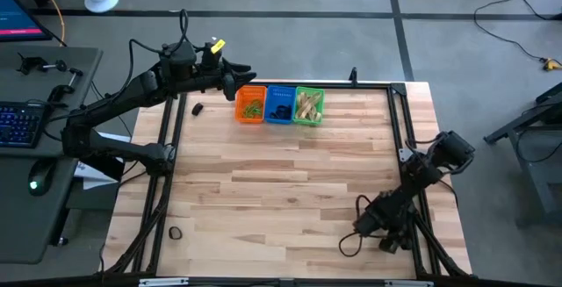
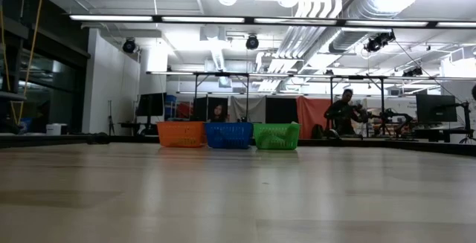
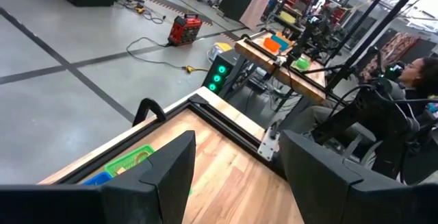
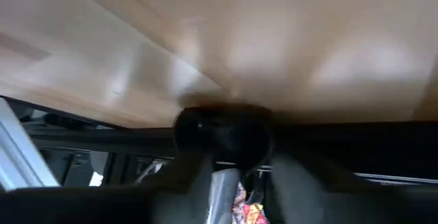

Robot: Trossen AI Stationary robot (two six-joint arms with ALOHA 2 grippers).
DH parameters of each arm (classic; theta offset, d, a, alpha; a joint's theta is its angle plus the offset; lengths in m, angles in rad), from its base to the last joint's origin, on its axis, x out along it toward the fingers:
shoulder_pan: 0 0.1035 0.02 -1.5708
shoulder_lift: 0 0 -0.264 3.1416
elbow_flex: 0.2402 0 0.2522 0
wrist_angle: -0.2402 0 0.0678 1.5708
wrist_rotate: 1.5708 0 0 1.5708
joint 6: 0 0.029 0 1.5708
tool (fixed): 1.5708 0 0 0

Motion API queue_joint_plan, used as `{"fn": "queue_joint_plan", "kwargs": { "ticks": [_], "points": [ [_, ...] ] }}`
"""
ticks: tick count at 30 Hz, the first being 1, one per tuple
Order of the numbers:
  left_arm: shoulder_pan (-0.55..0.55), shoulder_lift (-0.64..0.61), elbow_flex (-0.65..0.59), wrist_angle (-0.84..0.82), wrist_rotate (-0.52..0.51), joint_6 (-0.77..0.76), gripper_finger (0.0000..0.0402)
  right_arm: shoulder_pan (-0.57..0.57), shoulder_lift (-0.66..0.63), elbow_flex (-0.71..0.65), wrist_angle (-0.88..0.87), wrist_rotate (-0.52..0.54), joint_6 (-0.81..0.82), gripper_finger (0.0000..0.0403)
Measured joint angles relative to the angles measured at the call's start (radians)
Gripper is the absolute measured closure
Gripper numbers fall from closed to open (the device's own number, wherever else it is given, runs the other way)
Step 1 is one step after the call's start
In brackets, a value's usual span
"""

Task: Sort rubber bands into baskets
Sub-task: Put the black rubber band into the blue bin

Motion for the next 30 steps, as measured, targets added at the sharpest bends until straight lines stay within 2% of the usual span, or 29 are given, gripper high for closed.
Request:
{"fn": "queue_joint_plan", "kwargs": {
  "ticks": [4,5,8,12,16,18,24,27,30],
  "points": [
    [0.0,0.0,0.0,0.001,0.0,0.012,0.0195,0.007,0.002,0.015,-0.016,0.012,-0.002,0.0374],
    [0.0,0.0,0.0,0.005,0.0,0.014,0.0195,0.004,-0.001,0.026,-0.023,0.029,-0.013,0.0388],
    [0.0,-0.01,0.0,0.046,0.013,0.012,0.0195,-0.035,-0.036,0.095,-0.081,0.093,-0.081,0.0389],
    [0.0,-0.04,0.001,0.143,0.035,0.046,0.0195,-0.134,-0.078,0.231,-0.275,0.236,-0.293,0.0399],
    [0.0,-0.052,0.002,0.176,0.035,0.054,0.0195,-0.311,-0.098,0.393,-0.445,0.477,-0.564,0.0399],
    [0.001,-0.057,0.002,0.159,0.042,0.055,0.0195,-0.422,-0.098,0.466,-0.465,0.596,-0.683,0.04],
    [-0.001,-0.057,0.002,0.026,0.075,0.044,0.0195,-0.772,-0.082,0.63,-0.249,0.848,-0.901,0.0401],
    [-0.002,-0.058,0.002,-0.044,0.113,0.036,0.0195,-0.925,-0.046,0.698,-0.097,0.909,-0.946,0.0402],
    [-0.002,-0.057,0.002,-0.101,0.128,0.036,0.0195,-1.048,0.01,0.766,0.055,0.925,-0.948,0.0402]
  ]
}}
